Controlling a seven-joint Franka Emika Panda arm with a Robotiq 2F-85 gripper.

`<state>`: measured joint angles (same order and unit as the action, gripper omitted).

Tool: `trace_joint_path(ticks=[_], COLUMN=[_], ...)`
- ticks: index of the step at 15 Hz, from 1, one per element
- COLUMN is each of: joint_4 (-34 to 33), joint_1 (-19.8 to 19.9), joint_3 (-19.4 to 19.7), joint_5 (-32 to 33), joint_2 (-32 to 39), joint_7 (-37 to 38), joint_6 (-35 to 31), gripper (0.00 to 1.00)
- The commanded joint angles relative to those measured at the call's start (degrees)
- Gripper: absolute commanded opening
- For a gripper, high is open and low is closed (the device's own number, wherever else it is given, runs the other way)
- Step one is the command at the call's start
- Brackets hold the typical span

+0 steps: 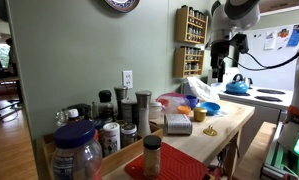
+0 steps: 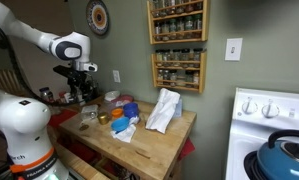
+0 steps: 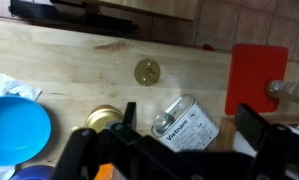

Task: Pick up the can

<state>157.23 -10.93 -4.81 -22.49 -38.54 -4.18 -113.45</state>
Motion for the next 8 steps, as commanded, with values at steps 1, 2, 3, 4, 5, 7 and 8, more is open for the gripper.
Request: trace_joint_path(ticks=[1, 2, 3, 4, 5, 7, 8], joint_4=[-0.07, -0.06, 0.03, 0.09, 0.14, 0.28, 0.33], joint_1=[-1.98, -2.21, -2.69, -3.12, -3.21, -2.97, -2.4], joint_3=[-3.65, -5.35, -6.41, -7.3, -8.47, -10.47, -11.38], joint_5=[-8.88, -10.79, -12.89, -14.89, -16.21, -17.6, -17.08], joint_2=[5.04, 6.95, 8.65, 10.7, 12.58, 17.15, 19.32], joint_7=[9.38, 11.98, 13.94, 15.38, 17.5, 22.03, 24.71], joint_6=[-8.72, -13.09, -17.57, -22.2, -26.49, -34.38, -37.81], gripper=[1.0, 1.0, 1.0, 1.0, 1.0, 1.0, 1.0])
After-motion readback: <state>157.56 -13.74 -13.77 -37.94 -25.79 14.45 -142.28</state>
